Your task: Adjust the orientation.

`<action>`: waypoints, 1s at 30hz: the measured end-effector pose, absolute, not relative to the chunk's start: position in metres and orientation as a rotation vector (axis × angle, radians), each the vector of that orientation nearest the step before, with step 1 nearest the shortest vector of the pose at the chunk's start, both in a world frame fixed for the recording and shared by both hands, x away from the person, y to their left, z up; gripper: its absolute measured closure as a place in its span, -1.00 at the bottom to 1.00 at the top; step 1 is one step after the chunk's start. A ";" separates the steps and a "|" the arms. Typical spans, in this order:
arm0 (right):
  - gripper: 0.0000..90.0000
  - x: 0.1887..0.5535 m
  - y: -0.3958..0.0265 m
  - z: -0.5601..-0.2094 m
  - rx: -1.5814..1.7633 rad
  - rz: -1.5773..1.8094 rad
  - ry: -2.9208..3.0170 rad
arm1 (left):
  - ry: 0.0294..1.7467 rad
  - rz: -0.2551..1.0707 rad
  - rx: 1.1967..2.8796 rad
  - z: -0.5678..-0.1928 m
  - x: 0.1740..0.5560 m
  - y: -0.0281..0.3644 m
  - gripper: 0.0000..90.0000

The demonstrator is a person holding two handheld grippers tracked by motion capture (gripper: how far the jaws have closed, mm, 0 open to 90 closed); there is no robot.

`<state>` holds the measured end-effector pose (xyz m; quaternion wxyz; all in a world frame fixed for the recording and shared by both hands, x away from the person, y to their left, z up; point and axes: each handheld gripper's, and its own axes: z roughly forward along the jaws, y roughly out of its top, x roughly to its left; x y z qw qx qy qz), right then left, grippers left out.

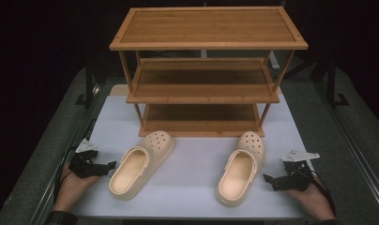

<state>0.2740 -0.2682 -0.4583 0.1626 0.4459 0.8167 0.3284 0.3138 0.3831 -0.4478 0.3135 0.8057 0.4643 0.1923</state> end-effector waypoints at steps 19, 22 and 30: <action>-0.45 0.279 -0.284 -0.436 1.352 0.956 2.282 | 1.219 0.522 2.107 -0.450 0.312 0.383 -0.88; 0.06 0.284 -0.286 -0.427 1.361 0.991 2.245 | 1.219 0.521 2.107 -0.450 0.312 0.384 -0.88; 0.87 0.297 -0.286 -0.413 1.346 1.047 2.216 | 1.219 0.520 2.106 -0.450 0.312 0.384 -0.88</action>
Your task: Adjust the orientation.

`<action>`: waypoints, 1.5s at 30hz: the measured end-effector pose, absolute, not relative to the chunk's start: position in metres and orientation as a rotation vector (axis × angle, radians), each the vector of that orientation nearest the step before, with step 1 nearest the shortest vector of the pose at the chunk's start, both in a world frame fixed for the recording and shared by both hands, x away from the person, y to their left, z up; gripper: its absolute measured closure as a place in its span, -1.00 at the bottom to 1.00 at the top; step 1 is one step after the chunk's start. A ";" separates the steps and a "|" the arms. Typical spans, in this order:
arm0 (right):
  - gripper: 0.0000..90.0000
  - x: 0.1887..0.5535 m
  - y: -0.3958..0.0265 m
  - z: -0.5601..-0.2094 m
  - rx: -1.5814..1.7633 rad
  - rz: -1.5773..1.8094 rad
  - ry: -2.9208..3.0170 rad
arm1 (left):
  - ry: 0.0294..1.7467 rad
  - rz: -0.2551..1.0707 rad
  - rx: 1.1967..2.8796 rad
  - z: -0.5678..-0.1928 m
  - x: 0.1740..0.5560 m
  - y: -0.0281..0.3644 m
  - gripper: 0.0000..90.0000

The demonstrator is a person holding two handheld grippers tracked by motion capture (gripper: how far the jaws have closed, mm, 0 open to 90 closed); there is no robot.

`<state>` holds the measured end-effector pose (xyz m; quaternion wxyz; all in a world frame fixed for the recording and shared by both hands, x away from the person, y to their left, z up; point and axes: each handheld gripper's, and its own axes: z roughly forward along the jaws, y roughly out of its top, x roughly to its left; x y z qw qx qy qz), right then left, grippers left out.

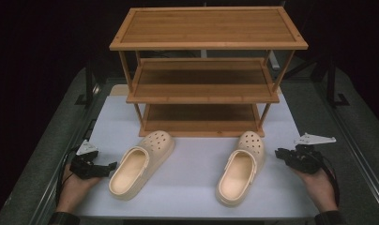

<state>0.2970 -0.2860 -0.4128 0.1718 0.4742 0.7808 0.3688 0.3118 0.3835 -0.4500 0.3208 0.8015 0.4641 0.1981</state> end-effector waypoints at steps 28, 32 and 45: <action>1.00 0.392 -0.249 -0.416 1.241 1.090 2.281 | 1.220 0.518 2.108 -0.450 0.312 0.384 -0.88; 1.00 0.394 -0.249 -0.421 1.242 1.097 2.311 | 1.221 0.517 2.108 -0.450 0.312 0.384 -0.88; 1.00 0.388 -0.240 -0.420 1.219 1.137 2.362 | 1.221 0.518 2.106 -0.450 0.312 0.384 -0.88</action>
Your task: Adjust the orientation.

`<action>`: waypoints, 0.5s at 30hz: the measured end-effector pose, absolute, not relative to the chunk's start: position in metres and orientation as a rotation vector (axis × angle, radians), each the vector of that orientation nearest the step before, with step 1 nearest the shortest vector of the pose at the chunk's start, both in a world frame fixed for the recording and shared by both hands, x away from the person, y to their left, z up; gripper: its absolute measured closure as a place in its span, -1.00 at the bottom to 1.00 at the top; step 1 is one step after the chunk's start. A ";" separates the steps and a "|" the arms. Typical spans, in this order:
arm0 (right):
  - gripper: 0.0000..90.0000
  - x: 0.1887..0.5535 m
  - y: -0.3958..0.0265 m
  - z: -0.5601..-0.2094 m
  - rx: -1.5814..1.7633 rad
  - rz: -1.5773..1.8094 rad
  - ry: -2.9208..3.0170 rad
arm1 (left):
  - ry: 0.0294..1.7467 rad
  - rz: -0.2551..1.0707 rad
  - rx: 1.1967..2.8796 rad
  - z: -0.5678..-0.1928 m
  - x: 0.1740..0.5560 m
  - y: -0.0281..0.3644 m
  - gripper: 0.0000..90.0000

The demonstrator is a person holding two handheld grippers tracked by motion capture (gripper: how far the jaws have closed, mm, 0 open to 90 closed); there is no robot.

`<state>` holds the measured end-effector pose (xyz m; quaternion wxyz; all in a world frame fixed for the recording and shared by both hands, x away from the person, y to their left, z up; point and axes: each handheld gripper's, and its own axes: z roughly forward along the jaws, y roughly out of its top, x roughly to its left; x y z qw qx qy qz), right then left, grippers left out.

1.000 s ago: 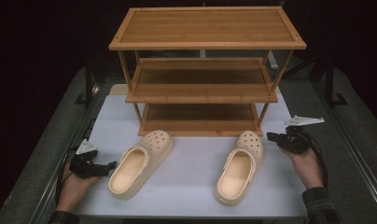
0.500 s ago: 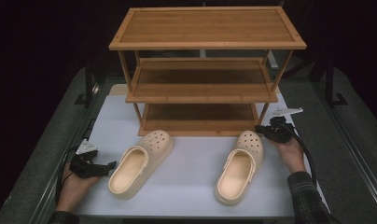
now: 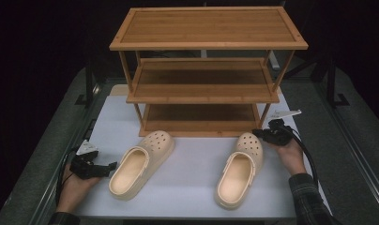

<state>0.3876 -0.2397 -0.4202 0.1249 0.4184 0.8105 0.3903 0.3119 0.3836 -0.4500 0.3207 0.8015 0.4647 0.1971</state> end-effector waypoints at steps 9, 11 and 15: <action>1.00 0.374 -0.224 -0.417 1.175 1.114 2.415 | 1.220 0.519 2.106 -0.450 0.312 0.384 -0.88; 1.00 0.373 -0.225 -0.416 1.178 1.118 2.410 | 1.220 0.520 2.106 -0.450 0.312 0.384 -0.88; 1.00 0.365 -0.231 -0.411 1.171 1.134 2.382 | 1.220 0.520 2.106 -0.450 0.312 0.384 -0.88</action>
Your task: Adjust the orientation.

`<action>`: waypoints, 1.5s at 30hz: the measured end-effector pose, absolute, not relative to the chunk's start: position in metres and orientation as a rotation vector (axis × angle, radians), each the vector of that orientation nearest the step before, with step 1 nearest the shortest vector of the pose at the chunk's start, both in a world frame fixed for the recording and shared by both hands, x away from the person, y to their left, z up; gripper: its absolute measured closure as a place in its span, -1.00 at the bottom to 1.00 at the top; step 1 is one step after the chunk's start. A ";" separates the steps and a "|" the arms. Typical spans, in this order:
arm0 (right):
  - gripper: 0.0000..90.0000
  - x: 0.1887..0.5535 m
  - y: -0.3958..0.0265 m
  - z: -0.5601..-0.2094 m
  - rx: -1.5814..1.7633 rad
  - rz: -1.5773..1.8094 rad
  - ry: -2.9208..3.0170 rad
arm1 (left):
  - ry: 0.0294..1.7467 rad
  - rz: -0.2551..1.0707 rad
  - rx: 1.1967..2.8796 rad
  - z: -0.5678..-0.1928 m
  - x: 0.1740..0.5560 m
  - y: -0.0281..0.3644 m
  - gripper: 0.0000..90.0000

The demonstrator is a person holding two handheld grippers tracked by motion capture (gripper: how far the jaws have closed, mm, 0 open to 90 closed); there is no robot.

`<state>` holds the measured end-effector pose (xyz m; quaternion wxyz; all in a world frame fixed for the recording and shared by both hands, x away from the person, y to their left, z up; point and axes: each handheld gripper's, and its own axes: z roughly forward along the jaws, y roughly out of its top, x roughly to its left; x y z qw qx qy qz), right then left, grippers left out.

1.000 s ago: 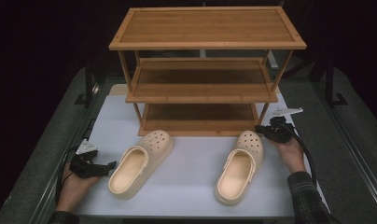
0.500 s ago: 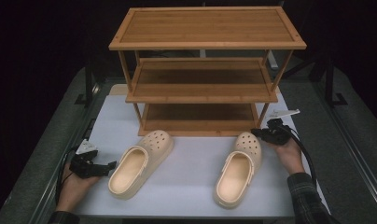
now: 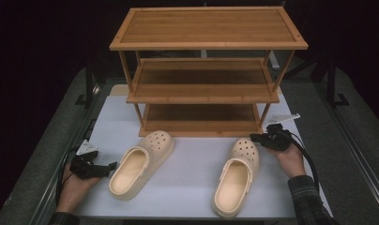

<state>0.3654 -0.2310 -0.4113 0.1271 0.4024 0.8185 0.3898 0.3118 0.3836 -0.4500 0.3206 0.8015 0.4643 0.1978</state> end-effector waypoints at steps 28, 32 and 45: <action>1.00 0.296 -0.256 -0.429 1.216 1.128 2.473 | 1.220 0.520 2.106 -0.450 0.312 0.384 -0.88; 1.00 0.298 -0.252 -0.431 1.213 1.111 2.486 | 1.220 0.519 2.106 -0.450 0.312 0.384 -0.88; 1.00 0.312 -0.238 -0.431 1.179 1.107 2.519 | 1.221 0.519 2.105 -0.450 0.312 0.384 -0.88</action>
